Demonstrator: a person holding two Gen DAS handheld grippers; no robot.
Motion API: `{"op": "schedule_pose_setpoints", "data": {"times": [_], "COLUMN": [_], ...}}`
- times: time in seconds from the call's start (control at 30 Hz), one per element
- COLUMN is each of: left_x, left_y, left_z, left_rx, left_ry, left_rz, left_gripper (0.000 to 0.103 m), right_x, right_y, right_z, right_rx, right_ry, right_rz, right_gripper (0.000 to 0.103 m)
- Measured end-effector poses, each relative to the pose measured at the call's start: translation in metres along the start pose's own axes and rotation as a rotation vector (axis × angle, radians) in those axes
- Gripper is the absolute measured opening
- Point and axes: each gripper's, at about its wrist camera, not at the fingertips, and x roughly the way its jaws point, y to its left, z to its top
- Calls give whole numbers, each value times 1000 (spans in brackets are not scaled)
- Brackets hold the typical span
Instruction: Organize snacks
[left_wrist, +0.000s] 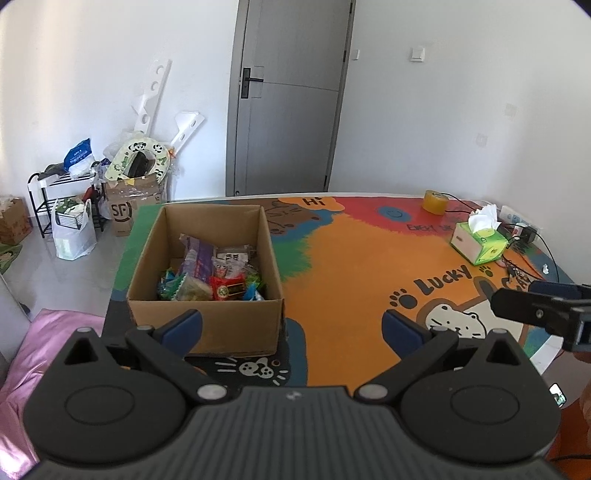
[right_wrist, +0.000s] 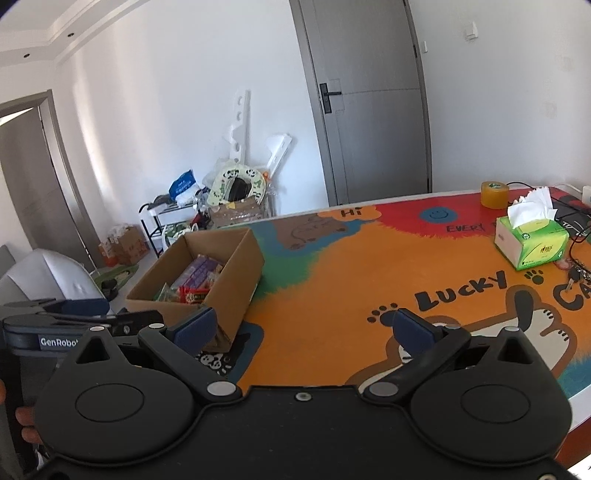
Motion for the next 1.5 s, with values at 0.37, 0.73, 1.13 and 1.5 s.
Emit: {"op": "schedule_pose_setpoints", "data": {"times": [0.37,0.73,1.13,1.5], "left_x": [0,-1,1,2], "left_y": [15,22,20,16], "left_z": [0,4,1,1], "left_rx": [-17,-18,-5,-6], "left_ry": [5,8,22,24], "left_rz": [30,46,24,21], "left_gripper": [103,103,103,103], "right_x": [2,3,3,0], "right_y": [-1,-8,-10,-12], "right_z": [-4,-4,-4,-4], "right_rx": [15,50,47,58], "right_ry": [12,21,21,17], "right_rz": [11,8,-6,-10], "right_gripper": [103,103,103,103]}}
